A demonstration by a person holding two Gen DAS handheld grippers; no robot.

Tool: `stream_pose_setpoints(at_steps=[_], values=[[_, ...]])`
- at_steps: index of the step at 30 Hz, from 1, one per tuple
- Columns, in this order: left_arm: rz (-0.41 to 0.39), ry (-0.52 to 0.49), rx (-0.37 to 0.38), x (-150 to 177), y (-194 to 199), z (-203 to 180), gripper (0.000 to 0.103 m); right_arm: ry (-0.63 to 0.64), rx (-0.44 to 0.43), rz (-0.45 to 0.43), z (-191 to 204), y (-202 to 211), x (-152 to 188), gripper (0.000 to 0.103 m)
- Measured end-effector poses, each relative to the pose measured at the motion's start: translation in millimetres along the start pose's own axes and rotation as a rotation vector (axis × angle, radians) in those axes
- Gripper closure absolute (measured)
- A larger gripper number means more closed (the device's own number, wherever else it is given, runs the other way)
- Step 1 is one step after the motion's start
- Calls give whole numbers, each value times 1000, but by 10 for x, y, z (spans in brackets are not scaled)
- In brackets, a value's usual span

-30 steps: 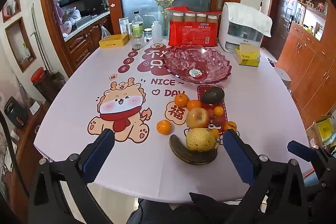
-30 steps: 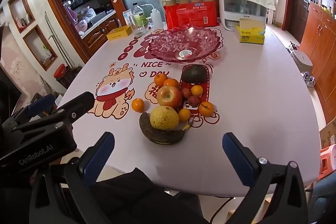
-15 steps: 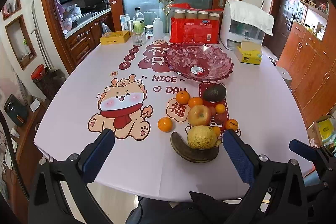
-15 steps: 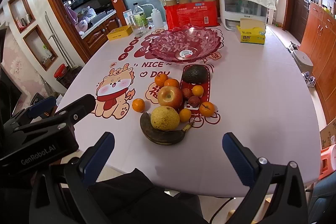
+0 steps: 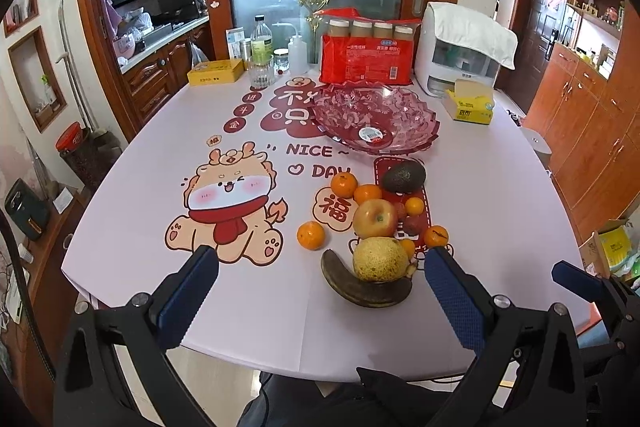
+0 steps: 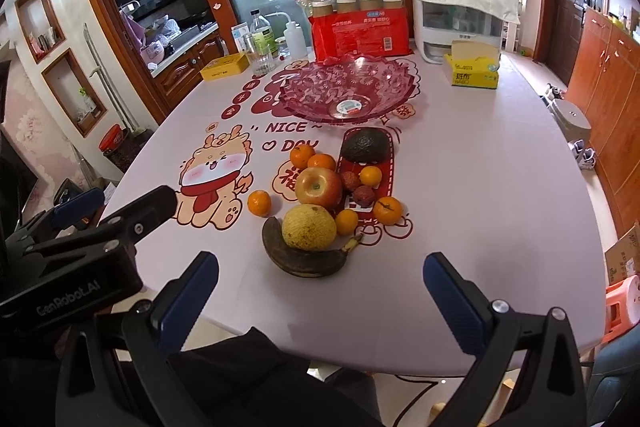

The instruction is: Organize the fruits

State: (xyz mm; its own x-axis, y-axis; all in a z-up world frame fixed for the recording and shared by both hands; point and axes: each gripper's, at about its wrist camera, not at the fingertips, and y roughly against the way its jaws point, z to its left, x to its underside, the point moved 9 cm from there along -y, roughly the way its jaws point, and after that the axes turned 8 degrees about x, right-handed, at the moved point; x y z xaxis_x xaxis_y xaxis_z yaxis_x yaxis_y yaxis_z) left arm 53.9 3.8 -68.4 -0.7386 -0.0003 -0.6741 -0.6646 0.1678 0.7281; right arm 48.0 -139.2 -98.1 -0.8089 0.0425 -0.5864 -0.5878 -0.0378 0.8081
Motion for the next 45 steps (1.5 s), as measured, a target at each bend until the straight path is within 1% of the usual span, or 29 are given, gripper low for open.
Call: stream_pose_setpoints(at_steps=[8, 12, 16, 20, 22, 27, 34, 40, 45], values=[[6, -36, 15, 1, -5, -79, 1, -3, -1, -5, -10, 31, 34, 0], [22, -35, 25, 58, -31, -87, 1, -29, 12, -12, -68, 31, 82, 0], [61, -22, 18, 159, -99, -39, 1, -62, 18, -4, -144, -38, 165, 0], [111, -7, -1, 246, -179, 40, 1, -115, 3, 27, -226, -164, 271, 0], [134, 6, -3, 291, -232, 84, 1, -127, 12, 27, -265, -211, 304, 0], [192, 49, -1, 380, -429, 204, 1, -92, 58, 9, -279, -333, 332, 1], [240, 108, -23, 395, -782, 390, 1, 25, 85, -4, -166, -476, 442, 1], [284, 130, -38, 378, -1105, 522, 1, 78, 38, -6, 4, -628, 488, 1], [317, 122, -41, 339, -1347, 595, 3, 96, -11, -5, 183, -810, 443, 1]])
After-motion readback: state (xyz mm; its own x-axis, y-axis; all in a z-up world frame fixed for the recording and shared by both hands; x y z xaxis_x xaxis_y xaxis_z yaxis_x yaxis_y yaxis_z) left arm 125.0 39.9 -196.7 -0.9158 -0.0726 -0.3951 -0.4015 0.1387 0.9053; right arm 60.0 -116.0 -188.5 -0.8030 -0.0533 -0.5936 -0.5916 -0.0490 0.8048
